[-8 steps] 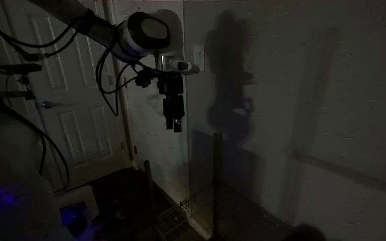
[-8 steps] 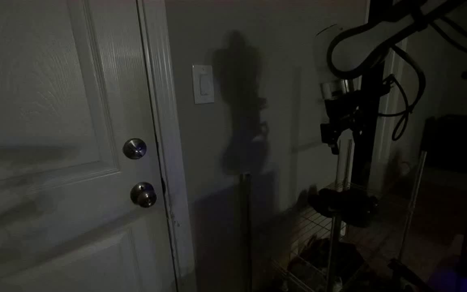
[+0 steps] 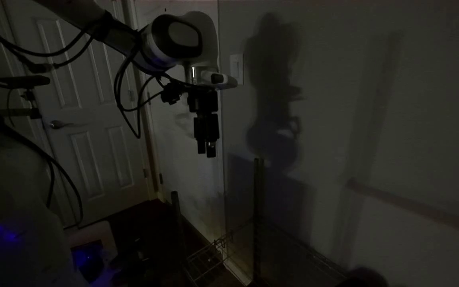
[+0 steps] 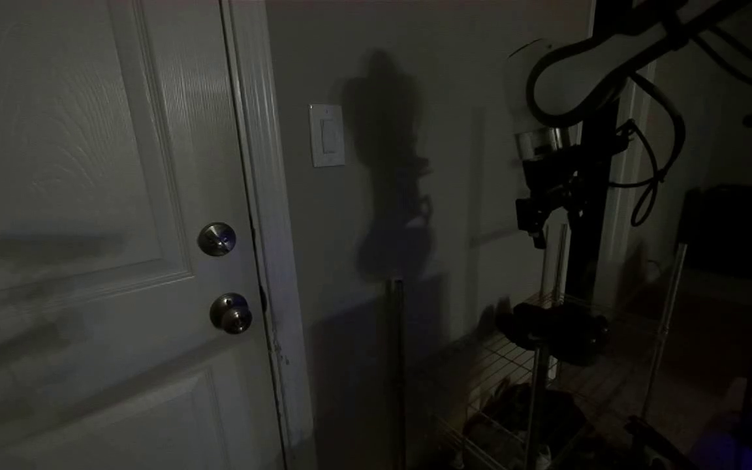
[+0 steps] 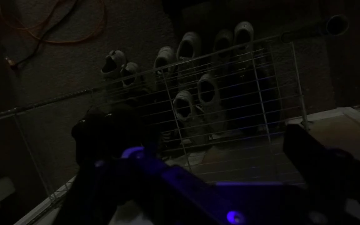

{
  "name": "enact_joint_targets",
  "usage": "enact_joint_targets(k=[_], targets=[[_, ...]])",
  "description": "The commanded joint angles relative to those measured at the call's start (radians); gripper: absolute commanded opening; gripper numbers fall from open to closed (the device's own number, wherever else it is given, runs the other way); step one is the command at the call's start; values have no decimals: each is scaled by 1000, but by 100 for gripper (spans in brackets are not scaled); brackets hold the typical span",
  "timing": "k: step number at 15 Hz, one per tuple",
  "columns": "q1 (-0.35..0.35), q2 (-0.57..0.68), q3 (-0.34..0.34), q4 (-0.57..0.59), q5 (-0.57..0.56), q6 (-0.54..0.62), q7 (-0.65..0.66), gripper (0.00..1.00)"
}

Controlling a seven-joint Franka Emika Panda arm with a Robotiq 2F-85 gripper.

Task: Flip the switch on the wall

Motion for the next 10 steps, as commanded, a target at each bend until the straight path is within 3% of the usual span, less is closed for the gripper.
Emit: enact_joint_targets(k=[1,5,10], targets=[[23,2,-21,2,-8,-3,7,100],[47,15,-10,9,6,21,21,100],[128,37,21,29,82,109,26,100]])
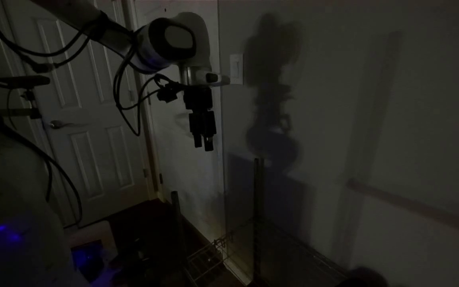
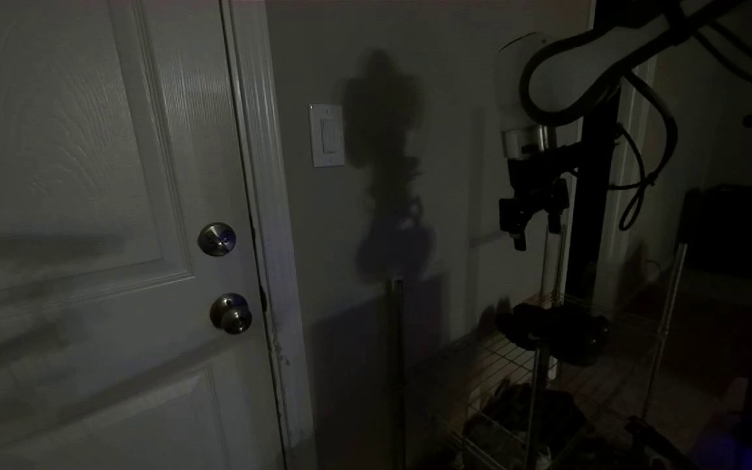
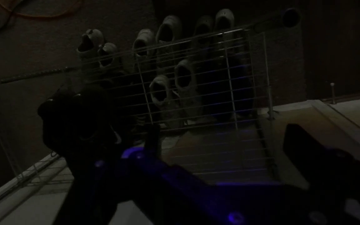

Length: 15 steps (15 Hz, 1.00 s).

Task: Flip the switch on the wall

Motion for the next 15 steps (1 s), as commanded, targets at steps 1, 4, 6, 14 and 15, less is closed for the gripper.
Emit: enact_joint_targets(k=[1,4,6,14,15], targets=[[57,36,27,31,55,63,21,100],[88,60,59,60,69,127,40,100],[105,77,75,83,69,169,45,100],[148,139,112,163,54,325,38,100],[150,141,115,170,52,349,40,100]])
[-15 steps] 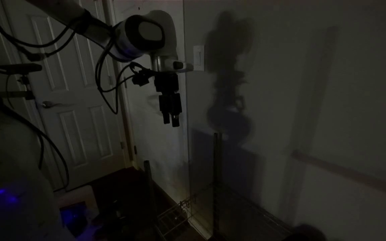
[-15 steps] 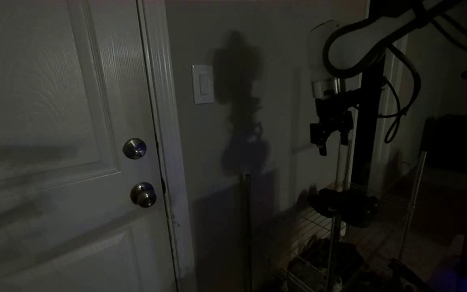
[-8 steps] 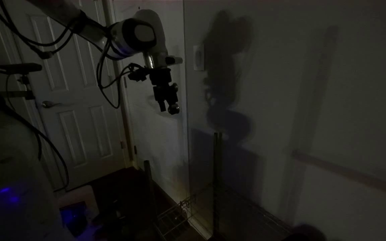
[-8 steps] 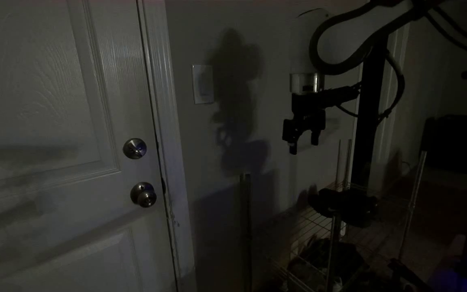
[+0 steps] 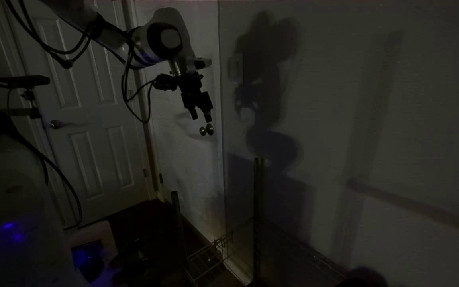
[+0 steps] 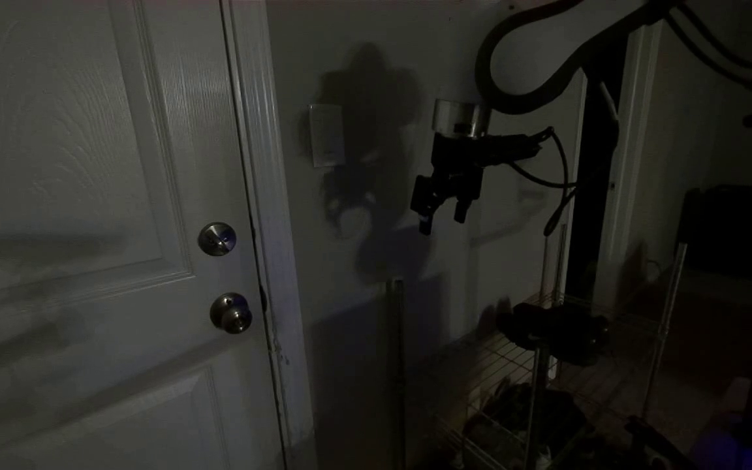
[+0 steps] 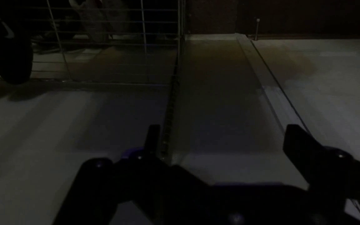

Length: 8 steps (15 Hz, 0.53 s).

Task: Flip the switch on the wall

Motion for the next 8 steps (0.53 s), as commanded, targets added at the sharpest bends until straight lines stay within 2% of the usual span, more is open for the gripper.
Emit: enact_joint_targets(k=[1,3,8], targets=[[6,21,11,29,-8,93,19,75],[1,15,19,32,-23,158,33,68],[-3,-4,42,26,-45,293,53,34]])
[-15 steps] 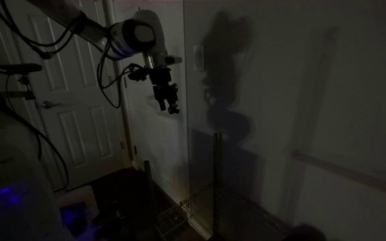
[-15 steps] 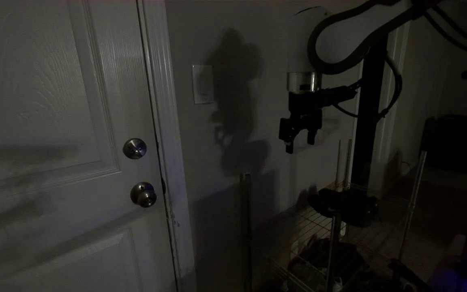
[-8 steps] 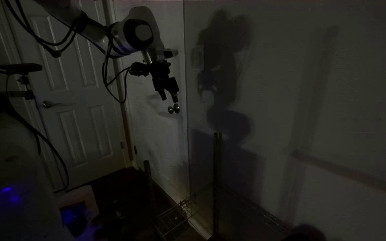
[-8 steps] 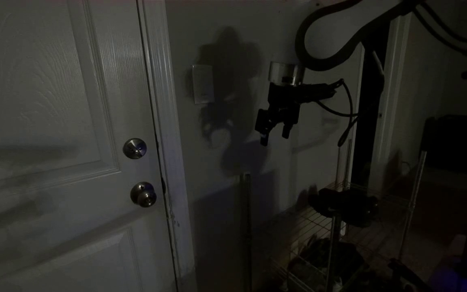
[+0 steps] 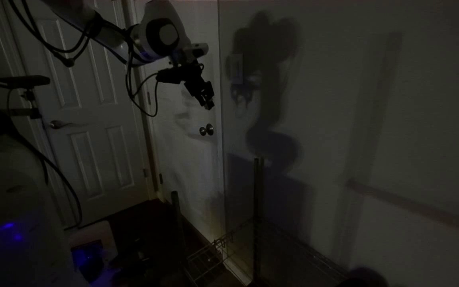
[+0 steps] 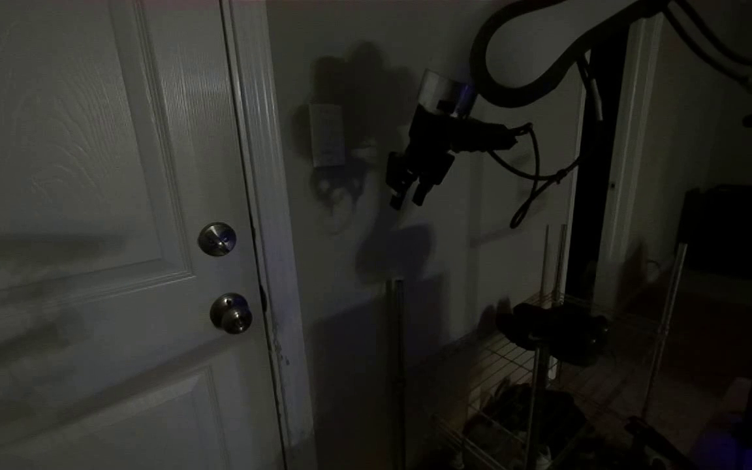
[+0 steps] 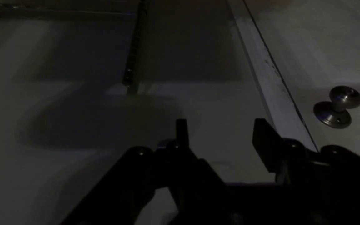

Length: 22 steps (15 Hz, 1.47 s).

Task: Flip the switch on the wall

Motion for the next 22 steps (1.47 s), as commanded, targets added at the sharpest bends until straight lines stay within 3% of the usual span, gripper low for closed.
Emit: enact_joint_targets(k=[1,5,6,12,22], targets=[[-14,-14,29,-6,-42,99,51,27],[-46,7,62,33,-115,176,110,3],[-58,10,71,43,-140,183,127,1],[-122,60,112,168,-267,148,233,0],[-123,177,142,332,-419,114,359,0]])
